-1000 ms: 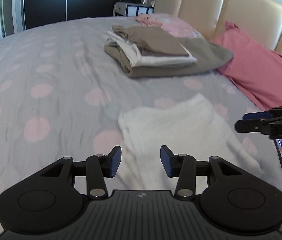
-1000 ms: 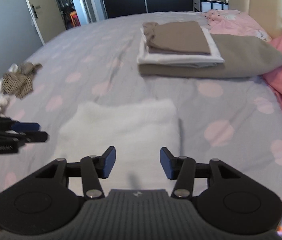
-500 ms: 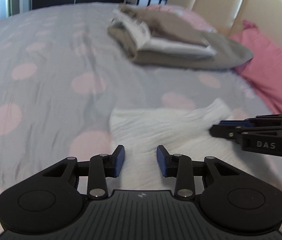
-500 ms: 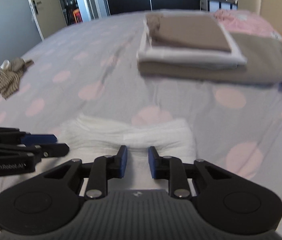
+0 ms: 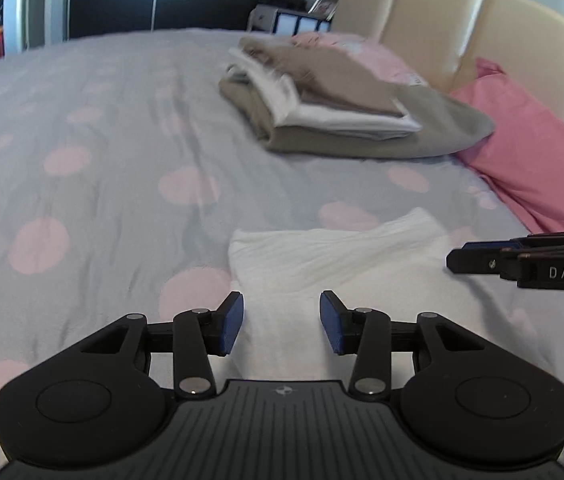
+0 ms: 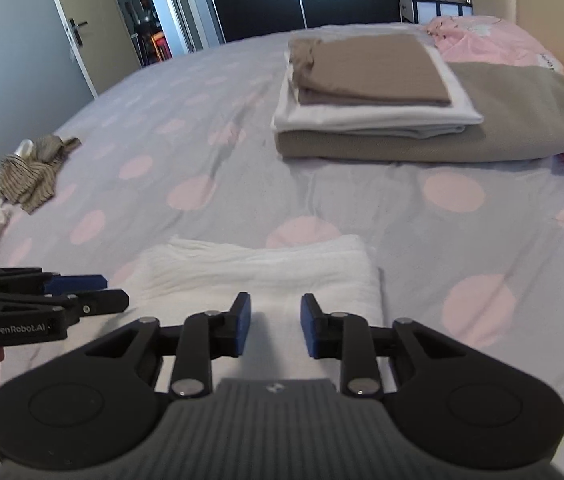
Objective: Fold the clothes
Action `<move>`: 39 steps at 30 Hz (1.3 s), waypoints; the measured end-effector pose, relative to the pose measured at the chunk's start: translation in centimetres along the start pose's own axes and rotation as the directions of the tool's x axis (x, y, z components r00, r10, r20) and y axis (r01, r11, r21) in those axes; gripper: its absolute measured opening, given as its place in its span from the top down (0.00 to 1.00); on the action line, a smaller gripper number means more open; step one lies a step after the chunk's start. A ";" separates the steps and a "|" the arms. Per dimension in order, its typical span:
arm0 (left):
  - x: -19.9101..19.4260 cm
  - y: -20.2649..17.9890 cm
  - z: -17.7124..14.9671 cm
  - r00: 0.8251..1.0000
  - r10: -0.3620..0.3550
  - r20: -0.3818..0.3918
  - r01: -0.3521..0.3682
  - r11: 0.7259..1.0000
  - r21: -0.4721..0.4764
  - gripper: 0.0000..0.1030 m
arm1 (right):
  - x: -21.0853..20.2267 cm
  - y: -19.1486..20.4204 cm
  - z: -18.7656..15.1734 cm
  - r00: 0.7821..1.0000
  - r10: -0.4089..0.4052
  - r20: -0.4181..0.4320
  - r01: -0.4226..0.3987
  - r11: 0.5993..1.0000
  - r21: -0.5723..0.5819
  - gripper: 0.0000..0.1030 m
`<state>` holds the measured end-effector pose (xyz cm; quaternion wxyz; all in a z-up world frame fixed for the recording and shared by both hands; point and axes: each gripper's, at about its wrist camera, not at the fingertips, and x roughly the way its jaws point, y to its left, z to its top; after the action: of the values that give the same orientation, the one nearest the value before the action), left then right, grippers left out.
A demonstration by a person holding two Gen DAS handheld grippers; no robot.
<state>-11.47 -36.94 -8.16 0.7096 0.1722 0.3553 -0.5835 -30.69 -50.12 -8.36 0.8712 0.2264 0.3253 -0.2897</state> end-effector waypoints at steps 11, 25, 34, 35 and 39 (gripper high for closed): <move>-3.0 -4.1 -4.4 0.998 0.002 -0.057 0.001 0.999 0.046 0.61 | -5.9 2.4 -4.9 0.997 -0.042 -0.057 0.038 0.996 -0.082 0.61; -3.7 -2.5 -7.5 0.997 0.027 -0.071 -0.027 1.000 0.003 0.54 | -4.7 1.8 -8.0 0.979 -0.019 -0.202 0.005 0.998 -0.069 0.57; -2.9 2.1 -6.9 0.994 -0.047 -0.100 0.023 0.974 -0.226 0.41 | -5.7 -1.3 -5.4 0.993 0.007 -0.121 0.003 0.997 0.078 0.30; -2.6 2.6 -6.8 0.992 -0.065 -0.106 0.038 0.969 -0.243 0.41 | -5.3 -1.7 -5.4 0.992 0.012 -0.125 0.001 0.995 0.100 0.28; -1.2 3.9 -7.2 0.983 -0.135 -0.122 0.089 0.941 -0.326 0.39 | -3.9 -3.5 -5.6 0.989 0.058 -0.135 -0.031 0.980 0.195 0.25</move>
<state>-10.05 -30.35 -12.96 0.6665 0.0756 0.5040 -0.5441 -37.83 -47.97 -10.16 0.8263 0.3368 0.3511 -0.2837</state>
